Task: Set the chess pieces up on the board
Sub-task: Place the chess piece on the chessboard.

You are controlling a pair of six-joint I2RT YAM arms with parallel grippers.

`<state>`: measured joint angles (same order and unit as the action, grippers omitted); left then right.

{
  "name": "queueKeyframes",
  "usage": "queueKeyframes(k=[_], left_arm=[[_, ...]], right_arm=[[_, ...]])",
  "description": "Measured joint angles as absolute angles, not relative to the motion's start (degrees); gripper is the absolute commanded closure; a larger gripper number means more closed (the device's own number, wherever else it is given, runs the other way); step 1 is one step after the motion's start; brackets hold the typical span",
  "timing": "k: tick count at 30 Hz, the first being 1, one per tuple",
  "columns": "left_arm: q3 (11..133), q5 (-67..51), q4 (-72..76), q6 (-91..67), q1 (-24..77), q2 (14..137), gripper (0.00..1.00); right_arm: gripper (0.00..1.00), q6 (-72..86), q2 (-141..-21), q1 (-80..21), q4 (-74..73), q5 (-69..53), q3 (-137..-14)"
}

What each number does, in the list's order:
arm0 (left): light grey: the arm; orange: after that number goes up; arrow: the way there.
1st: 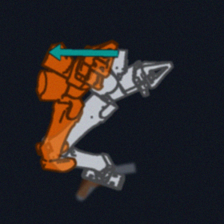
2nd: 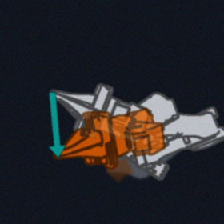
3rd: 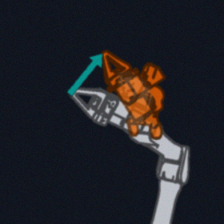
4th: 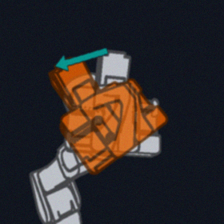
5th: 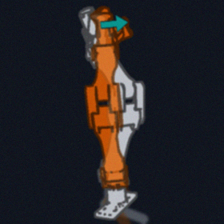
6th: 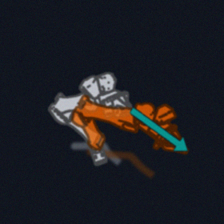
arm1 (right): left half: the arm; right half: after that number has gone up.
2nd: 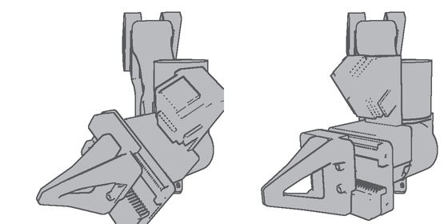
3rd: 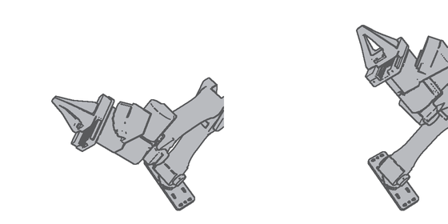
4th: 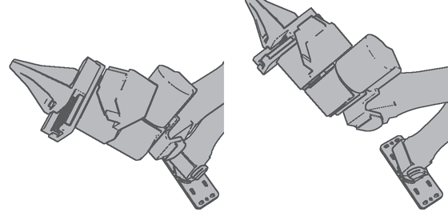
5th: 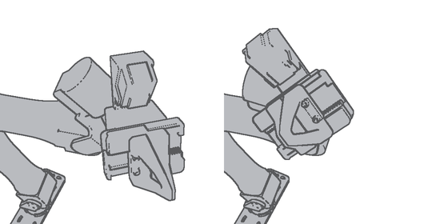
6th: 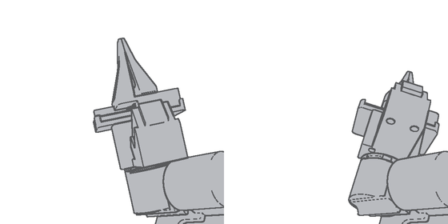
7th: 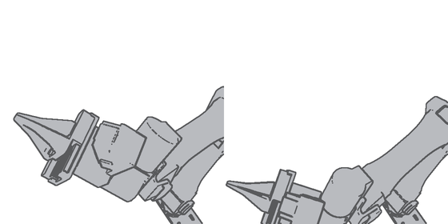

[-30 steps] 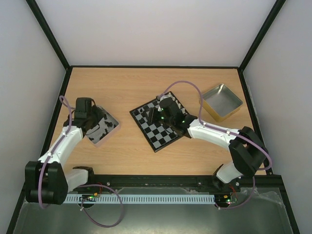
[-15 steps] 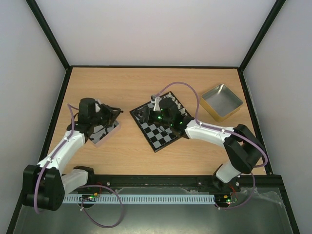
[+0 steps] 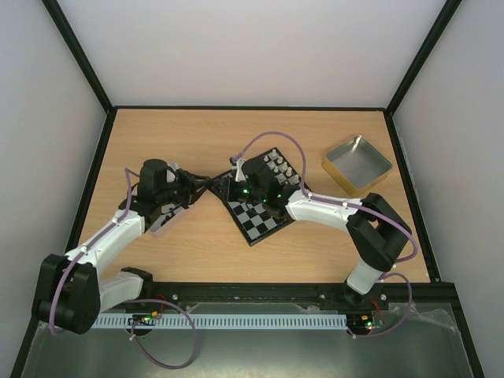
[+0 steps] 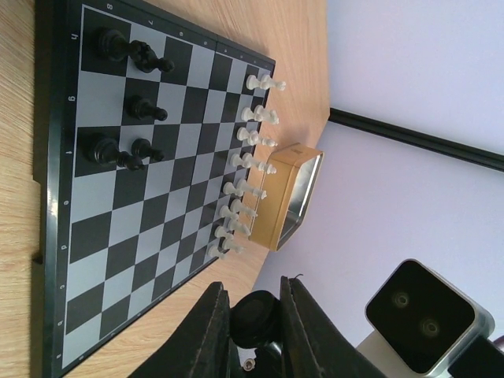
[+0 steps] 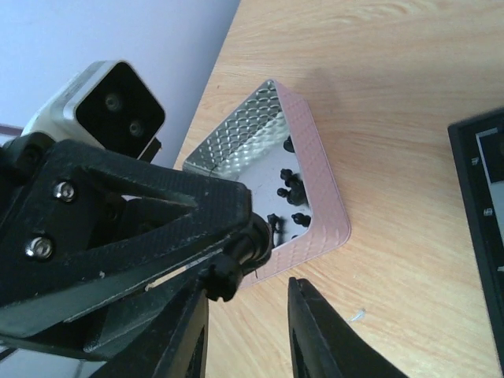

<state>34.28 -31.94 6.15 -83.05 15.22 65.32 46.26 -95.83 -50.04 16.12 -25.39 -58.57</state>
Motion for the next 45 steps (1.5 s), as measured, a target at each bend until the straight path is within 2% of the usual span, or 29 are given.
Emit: queueKeyframes(k=[9,19,26,32,37,41,45], left_arm=[[33.9,-32.1,7.1,-84.2,15.5,65.6,0.84],[33.3,-32.1,7.7,-85.0,15.5,65.6,0.84],[33.3,-32.6,7.8,-85.2,15.5,65.6,0.84],[33.3,-33.2,7.8,-85.3,15.5,65.6,0.84],[33.3,-33.4,7.8,-85.3,15.5,65.6,0.84],[33.3,-33.5,7.8,-85.4,15.5,65.6,0.84],[33.3,-33.9,7.8,-85.8,15.5,65.6,0.84]], right_arm=[[0.73,44.6,-96.0,-50.3,14.7,-23.5,-59.2],[0.78,38.3,-95.9,-50.8,12.8,-20.5,-59.9],[0.69,27.1,-95.5,-50.9,10.9,-19.3,-60.6],[0.67,19.0,-94.2,-50.9,10.5,-19.6,-60.6],[0.73,14.8,-93.2,-50.8,10.6,-21.4,-60.6],[0.85,13.6,-93.2,-50.8,10.6,-22.2,-60.5],[0.88,13.5,-93.2,-50.5,10.6,-22.1,-60.5]])
